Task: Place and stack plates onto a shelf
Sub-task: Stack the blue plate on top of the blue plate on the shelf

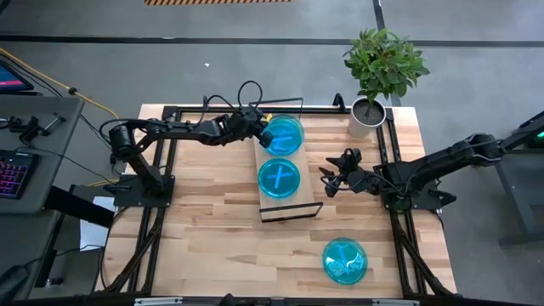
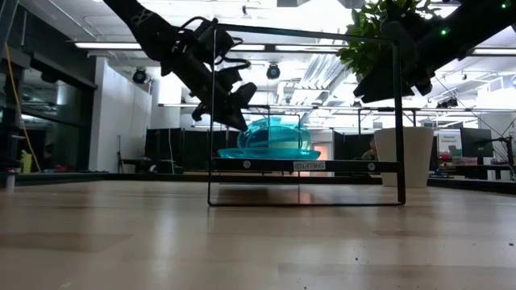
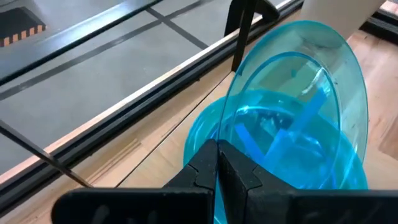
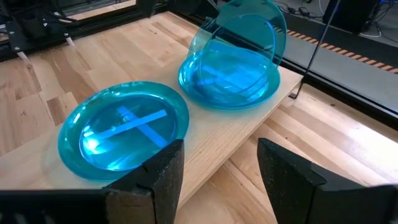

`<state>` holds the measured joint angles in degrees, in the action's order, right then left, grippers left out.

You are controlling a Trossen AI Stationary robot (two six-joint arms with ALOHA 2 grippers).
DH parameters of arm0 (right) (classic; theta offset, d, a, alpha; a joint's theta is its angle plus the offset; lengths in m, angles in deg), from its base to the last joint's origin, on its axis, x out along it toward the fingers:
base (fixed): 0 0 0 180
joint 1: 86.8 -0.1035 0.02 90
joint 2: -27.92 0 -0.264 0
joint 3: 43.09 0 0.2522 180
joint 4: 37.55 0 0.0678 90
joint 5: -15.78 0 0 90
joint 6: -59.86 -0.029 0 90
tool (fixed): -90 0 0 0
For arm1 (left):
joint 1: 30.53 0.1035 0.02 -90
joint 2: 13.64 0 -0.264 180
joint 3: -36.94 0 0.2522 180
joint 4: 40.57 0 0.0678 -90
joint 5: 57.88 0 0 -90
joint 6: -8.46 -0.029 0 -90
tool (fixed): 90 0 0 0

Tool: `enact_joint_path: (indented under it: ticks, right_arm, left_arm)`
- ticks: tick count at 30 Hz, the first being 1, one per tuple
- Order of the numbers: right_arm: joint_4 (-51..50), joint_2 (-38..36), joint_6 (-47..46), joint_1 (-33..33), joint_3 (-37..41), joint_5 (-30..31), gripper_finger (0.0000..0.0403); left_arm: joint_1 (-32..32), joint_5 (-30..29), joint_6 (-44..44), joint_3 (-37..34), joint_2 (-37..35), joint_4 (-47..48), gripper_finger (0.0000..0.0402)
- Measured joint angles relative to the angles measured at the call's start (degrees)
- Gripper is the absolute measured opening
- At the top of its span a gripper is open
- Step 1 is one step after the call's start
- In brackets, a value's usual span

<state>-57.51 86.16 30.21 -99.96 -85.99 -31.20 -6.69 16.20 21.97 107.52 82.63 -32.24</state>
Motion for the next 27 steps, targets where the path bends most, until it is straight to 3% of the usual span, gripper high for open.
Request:
enact_joint_path:
  ticks: [9,21,27]
  right_arm:
    - [0.0,0.0,0.0,0.0,0.0,0.5,0.0188]
    - [0.3,0.0,-0.3,0.0,0.0,2.0,0.0188]
    - [1.3,0.0,-0.3,1.2,0.0,2.0,0.0188]
  left_arm:
    - [0.0,0.2,-3.2,0.0,0.0,1.7,0.0013]
    - [0.1,0.2,-5.9,0.0,-0.3,1.5,0.0114]
    - [0.5,0.6,-8.7,1.5,-5.2,2.8,0.0148]
